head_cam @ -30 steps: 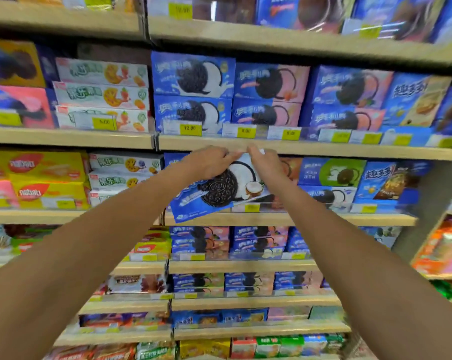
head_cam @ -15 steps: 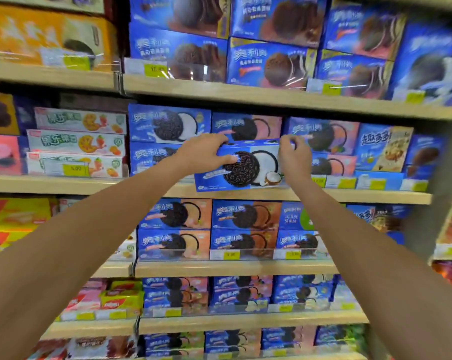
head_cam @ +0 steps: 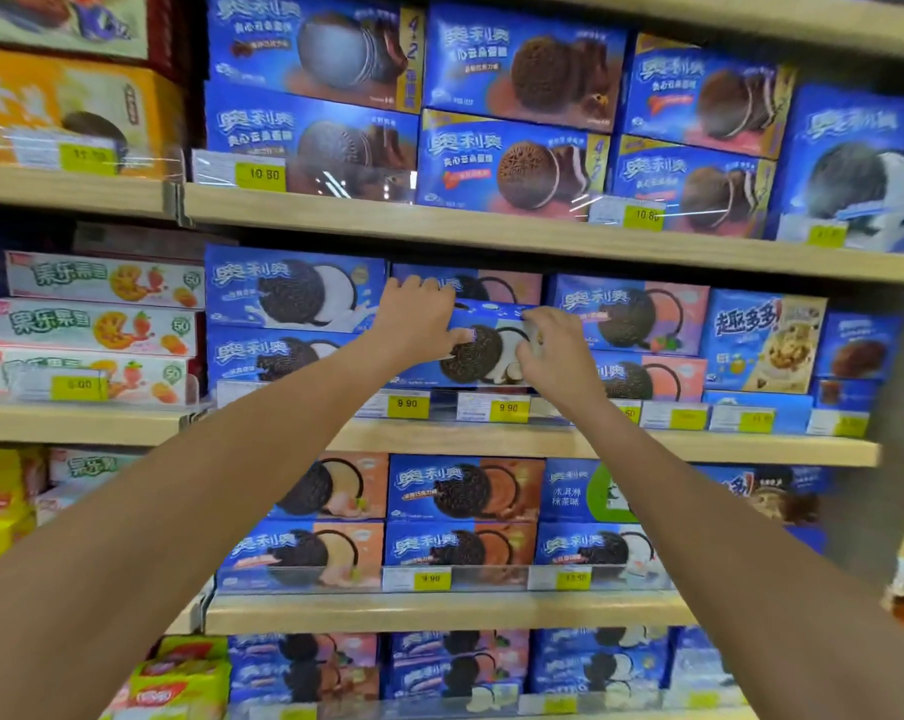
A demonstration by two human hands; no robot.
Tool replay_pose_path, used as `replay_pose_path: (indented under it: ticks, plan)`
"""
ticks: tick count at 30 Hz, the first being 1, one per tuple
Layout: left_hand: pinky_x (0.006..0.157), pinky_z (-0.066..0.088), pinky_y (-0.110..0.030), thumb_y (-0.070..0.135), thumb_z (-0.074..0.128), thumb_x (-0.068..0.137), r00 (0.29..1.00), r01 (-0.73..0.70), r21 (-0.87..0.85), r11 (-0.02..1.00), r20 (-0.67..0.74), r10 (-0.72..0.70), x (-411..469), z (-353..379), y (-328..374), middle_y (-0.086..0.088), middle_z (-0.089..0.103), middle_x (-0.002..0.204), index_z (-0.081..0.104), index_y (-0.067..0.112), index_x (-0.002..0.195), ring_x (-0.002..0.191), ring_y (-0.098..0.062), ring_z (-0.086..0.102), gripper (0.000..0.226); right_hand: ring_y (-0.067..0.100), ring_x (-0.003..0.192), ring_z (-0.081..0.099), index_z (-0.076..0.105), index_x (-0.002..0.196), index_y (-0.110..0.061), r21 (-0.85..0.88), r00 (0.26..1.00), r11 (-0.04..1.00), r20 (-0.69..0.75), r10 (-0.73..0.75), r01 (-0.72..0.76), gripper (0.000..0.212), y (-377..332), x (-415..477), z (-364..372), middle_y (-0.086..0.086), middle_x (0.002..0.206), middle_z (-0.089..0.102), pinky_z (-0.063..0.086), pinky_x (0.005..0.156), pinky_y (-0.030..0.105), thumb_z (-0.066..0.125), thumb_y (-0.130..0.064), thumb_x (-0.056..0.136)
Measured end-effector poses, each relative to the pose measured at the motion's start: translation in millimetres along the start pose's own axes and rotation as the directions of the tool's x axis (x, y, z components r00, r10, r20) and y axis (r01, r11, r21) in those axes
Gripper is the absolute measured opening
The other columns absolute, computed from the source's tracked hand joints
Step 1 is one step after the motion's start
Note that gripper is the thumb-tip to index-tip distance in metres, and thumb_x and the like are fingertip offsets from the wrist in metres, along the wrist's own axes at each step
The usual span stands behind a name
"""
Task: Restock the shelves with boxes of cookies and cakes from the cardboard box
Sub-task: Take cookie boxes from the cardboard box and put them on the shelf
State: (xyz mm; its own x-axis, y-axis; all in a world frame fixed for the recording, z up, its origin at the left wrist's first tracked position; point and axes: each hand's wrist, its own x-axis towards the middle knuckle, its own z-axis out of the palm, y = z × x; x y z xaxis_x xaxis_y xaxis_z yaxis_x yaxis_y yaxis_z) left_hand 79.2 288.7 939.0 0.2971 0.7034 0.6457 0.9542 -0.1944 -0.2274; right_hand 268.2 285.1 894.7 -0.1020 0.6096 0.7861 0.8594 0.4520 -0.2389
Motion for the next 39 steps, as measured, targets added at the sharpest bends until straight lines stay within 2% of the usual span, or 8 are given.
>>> replay_pose_path:
  ticks: [8,14,18,23,26,29,34,39]
  plan:
    - [0.112,0.021,-0.055,0.056,0.048,0.089,0.988,-0.084,-0.134,0.987,0.12,0.101,14,38,-27,-0.005,0.041,0.145,0.041,0.019,0.14,0.137,-0.027,0.03,0.064,0.035,0.12,0.04,0.055,0.128,-0.003,-0.068,0.998,0.997,0.059,-0.034,0.038,0.042,12,9,26,0.016,0.127,0.054,0.037,0.1,0.04,0.049,-0.007,0.087]
    - [0.099,0.037,-0.045,0.03,0.052,0.095,0.998,-0.005,-0.06,0.998,0.061,0.009,-2,58,-28,-0.013,0.044,0.135,0.049,0.01,0.13,0.127,-0.032,0.037,0.041,0.034,0.128,0.039,0.046,0.136,-0.001,-0.14,0.995,0.99,0.103,-0.006,0.021,0.046,14,0,48,0.016,0.134,0.05,0.038,0.102,0.042,0.05,-0.01,0.09]
    - [0.089,0.045,-0.054,0.01,0.05,0.095,0.995,0.078,-0.292,0.953,0.078,-0.058,-15,74,-32,-0.015,0.041,0.133,0.043,0.009,0.133,0.125,-0.034,0.034,0.039,0.026,0.136,0.032,0.041,0.14,-0.005,-0.104,0.984,0.993,0.164,0.068,-0.051,0.051,12,2,51,0.012,0.143,0.04,0.042,0.099,0.041,0.049,-0.01,0.089]
    - [0.111,0.024,-0.04,0.016,0.053,0.095,0.995,0.084,-0.609,0.789,0.091,-0.035,-38,68,-37,-0.009,0.031,0.148,0.036,0.009,0.142,0.14,-0.027,0.021,0.051,0.025,0.144,0.018,0.036,0.143,-0.01,0.14,0.978,0.974,0.132,0.159,-0.177,0.057,-6,-8,50,0.009,0.154,0.027,0.022,0.112,0.032,0.048,-0.003,0.088]
    - [0.11,0.025,-0.036,0.013,0.048,0.096,0.992,0.105,-0.718,0.688,0.028,-0.122,-65,70,-36,-0.009,0.035,0.145,0.041,0.009,0.138,0.138,-0.026,0.025,0.043,0.03,0.133,0.031,0.049,0.125,-0.001,0.211,0.961,0.945,-0.067,0.269,-0.25,0.039,-30,-30,59,0.015,0.134,0.044,0.032,0.102,0.036,0.046,-0.001,0.087]
    - [0.1,0.037,-0.036,0.008,0.045,0.094,0.975,0.112,-0.774,0.623,-0.035,-0.219,-107,81,-37,-0.013,0.05,0.125,0.053,0.005,0.119,0.12,-0.028,0.044,0.027,0.03,0.101,0.05,0.056,0.098,-0.001,0.214,0.947,0.943,-0.142,0.289,-0.255,0.017,-56,-60,77,0.017,0.104,0.056,0.034,0.079,0.033,0.045,-0.002,0.085]
    - [0.064,0.035,-0.029,0.011,0.043,0.093,0.951,0.293,-0.765,0.573,0.172,-0.257,-200,107,-43,-0.008,0.06,0.097,0.054,0.016,0.099,0.078,-0.024,0.053,0.014,0.025,0.061,0.045,0.055,0.079,-0.003,0.202,0.938,0.916,0.044,0.344,-0.346,0.017,-95,-132,120,0.014,0.071,0.054,0.022,0.054,0.032,0.044,-0.006,0.091]
    - [0.07,0.049,-0.041,0.01,0.042,0.094,0.862,0.482,-0.657,0.579,0.473,-0.181,-298,161,-56,-0.016,0.065,0.093,0.057,0.018,0.091,0.08,-0.034,0.06,0.018,0.033,0.064,0.046,0.05,0.069,-0.003,0.215,0.864,0.875,0.375,0.336,-0.434,0.021,-108,-229,186,0.017,0.065,0.05,0.028,0.057,0.034,0.048,-0.009,0.09]
